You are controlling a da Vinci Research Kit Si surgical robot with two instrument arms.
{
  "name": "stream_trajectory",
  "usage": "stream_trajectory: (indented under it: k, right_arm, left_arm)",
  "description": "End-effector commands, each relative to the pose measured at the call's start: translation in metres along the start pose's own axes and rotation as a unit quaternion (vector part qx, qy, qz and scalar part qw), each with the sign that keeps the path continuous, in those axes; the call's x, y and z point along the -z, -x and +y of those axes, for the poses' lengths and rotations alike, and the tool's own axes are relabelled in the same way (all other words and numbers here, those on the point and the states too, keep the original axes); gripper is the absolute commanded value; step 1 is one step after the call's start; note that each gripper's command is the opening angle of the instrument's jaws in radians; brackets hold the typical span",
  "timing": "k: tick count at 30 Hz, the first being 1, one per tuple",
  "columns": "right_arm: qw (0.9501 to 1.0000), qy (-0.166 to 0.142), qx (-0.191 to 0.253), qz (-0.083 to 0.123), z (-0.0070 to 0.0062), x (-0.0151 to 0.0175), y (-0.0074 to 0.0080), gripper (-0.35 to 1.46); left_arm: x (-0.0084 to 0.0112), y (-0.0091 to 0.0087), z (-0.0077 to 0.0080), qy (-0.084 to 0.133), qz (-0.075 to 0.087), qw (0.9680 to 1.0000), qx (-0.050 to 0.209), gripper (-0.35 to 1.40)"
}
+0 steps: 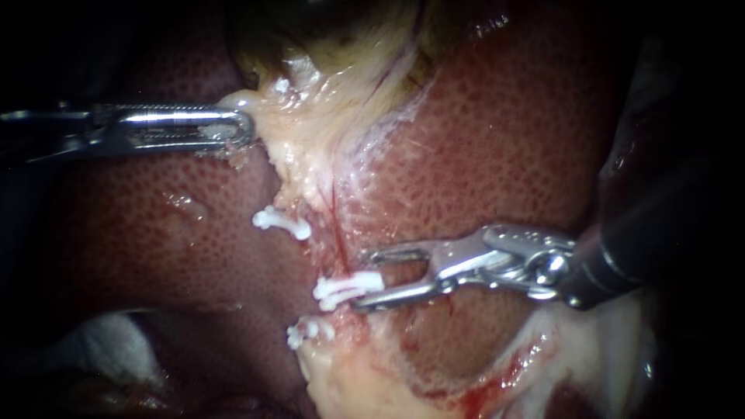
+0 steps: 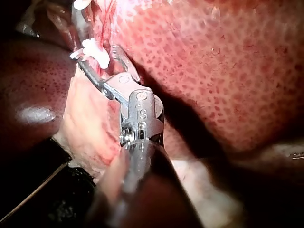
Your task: Going back second clip right tube
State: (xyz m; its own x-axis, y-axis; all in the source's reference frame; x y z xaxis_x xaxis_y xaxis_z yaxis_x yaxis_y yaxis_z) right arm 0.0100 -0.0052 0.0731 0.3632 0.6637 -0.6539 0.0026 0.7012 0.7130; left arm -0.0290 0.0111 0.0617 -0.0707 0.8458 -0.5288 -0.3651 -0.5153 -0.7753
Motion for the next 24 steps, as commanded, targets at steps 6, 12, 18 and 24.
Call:
stream_trajectory:
  k: [6,12,18,24]
  right_arm:
    - [0.9994,0.003,0.036,-0.001,-0.0007,0.0048,-0.0029,0.49]
    - [0.9983,0.000,0.059,-0.003,-0.0012,0.0073,-0.0045,0.49]
    - [0.9977,-0.001,0.067,-0.003,-0.0014,0.0077,-0.0046,0.49]
    - [0.9973,-0.001,0.073,-0.004,-0.0015,0.0077,-0.0046,0.49]
  left_arm:
    - [0.0000,0.0001,0.0000,0.000,0.000,1.0000,0.000,-0.35]
    - [-0.0002,0.0003,0.0000,-0.002,0.001,1.0000,-0.001,-0.35]
    - [-0.0012,0.0015,-0.0002,-0.001,-0.001,1.0000,-0.005,-0.35]
    - [-0.0040,0.0037,-0.0007,0.002,-0.014,0.9998,-0.012,-0.35]
